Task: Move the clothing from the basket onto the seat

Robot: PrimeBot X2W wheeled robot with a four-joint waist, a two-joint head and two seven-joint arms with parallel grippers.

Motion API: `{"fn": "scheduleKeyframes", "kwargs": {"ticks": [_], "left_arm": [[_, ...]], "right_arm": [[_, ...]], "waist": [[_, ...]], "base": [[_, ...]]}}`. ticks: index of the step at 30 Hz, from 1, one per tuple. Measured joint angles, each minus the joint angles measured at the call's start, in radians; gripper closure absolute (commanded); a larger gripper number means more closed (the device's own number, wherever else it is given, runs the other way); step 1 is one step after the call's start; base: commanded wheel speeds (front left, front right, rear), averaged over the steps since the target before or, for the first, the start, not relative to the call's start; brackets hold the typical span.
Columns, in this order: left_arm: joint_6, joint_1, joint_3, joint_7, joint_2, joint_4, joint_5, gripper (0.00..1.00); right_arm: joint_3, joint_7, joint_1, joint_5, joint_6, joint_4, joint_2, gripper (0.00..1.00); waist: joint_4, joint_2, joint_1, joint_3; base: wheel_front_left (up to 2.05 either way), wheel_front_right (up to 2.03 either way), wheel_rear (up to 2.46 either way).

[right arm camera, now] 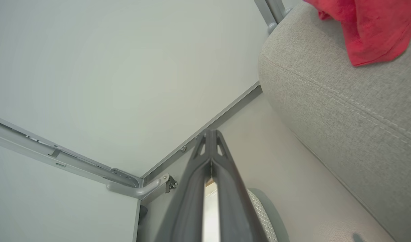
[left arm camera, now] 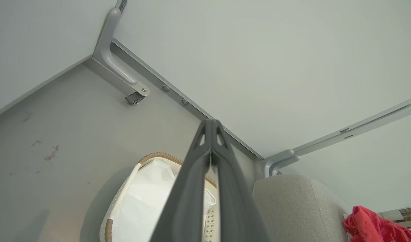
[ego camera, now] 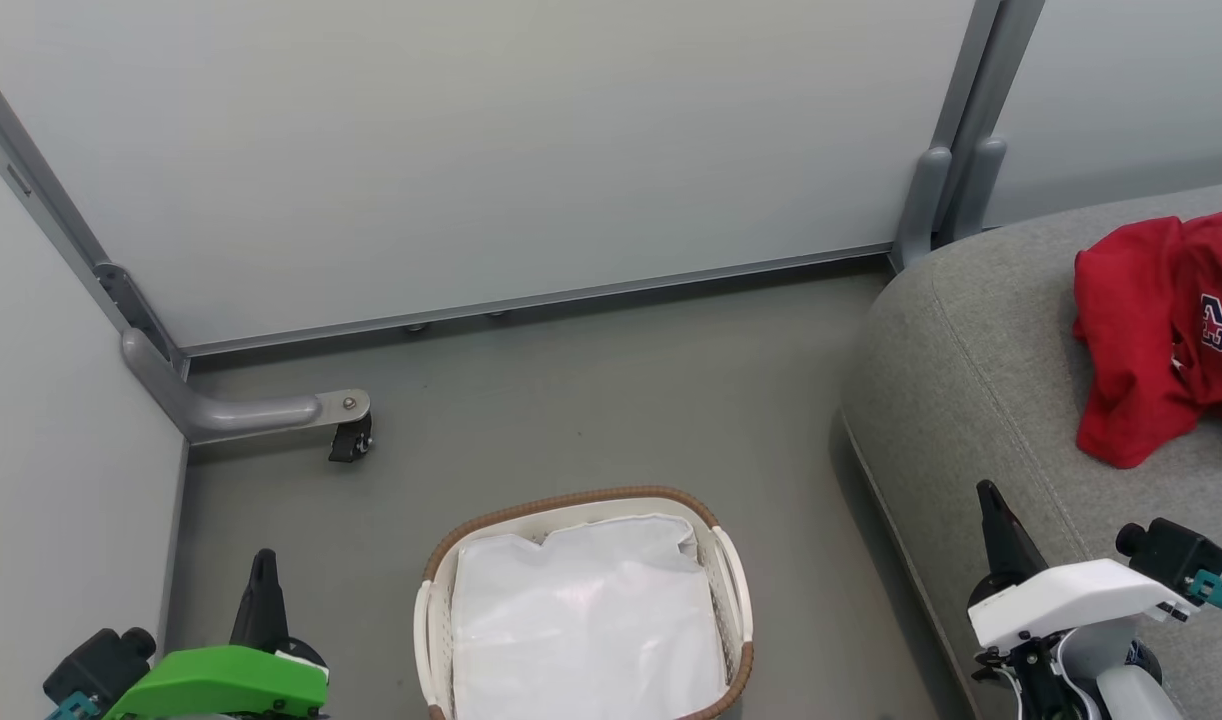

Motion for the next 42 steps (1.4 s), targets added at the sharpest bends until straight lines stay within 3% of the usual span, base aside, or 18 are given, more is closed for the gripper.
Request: {"fn": "scheduleKeyframes", "kwargs": {"ticks": [42], "left_arm": [[-0.009, -0.046, 0.044, 0.119, 0.001, -0.053, -0.426, 1.0]], "right_arm": [[-0.049, 0.118, 0.005, 0.48, 0.0, -0.074, -0.002, 1.0]], "waist": [[0.008, 0.0, 0.0, 0.006]], "base": [[0.0, 0.0, 0.0]]}}
